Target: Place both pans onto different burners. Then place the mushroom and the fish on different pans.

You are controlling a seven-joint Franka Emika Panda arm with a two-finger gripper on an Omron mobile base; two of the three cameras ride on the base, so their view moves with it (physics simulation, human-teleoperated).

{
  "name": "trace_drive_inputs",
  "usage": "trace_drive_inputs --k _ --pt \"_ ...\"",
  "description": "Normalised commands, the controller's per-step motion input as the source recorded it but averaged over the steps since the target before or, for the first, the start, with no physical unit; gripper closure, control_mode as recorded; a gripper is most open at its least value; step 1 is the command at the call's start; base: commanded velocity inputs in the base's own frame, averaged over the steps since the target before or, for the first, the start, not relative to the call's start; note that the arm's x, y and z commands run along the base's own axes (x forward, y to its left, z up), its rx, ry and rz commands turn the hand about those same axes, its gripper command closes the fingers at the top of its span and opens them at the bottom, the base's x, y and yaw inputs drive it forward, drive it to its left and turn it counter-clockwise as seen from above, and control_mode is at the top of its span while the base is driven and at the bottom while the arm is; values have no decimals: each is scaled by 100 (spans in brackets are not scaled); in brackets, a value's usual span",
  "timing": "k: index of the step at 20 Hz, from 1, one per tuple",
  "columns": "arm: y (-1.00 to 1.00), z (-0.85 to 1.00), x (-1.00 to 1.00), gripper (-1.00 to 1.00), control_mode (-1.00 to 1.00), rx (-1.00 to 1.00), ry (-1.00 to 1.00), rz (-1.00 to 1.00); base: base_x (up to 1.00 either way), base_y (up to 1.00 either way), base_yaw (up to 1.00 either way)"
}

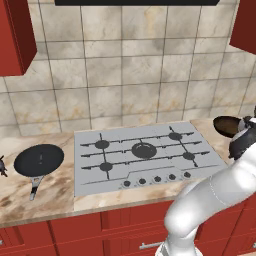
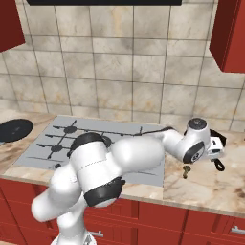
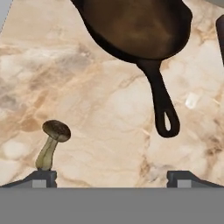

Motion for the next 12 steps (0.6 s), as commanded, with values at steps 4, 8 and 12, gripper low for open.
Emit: trace_drive_inputs --k 4,8,12 --pt "-29 0 19 -100 -100 2 0 0 0 0 0" --pt "-17 0 18 -100 -100 0 2 0 0 0 0" --pt "-12 -3 18 -100 -100 0 4 0 0 0 0"
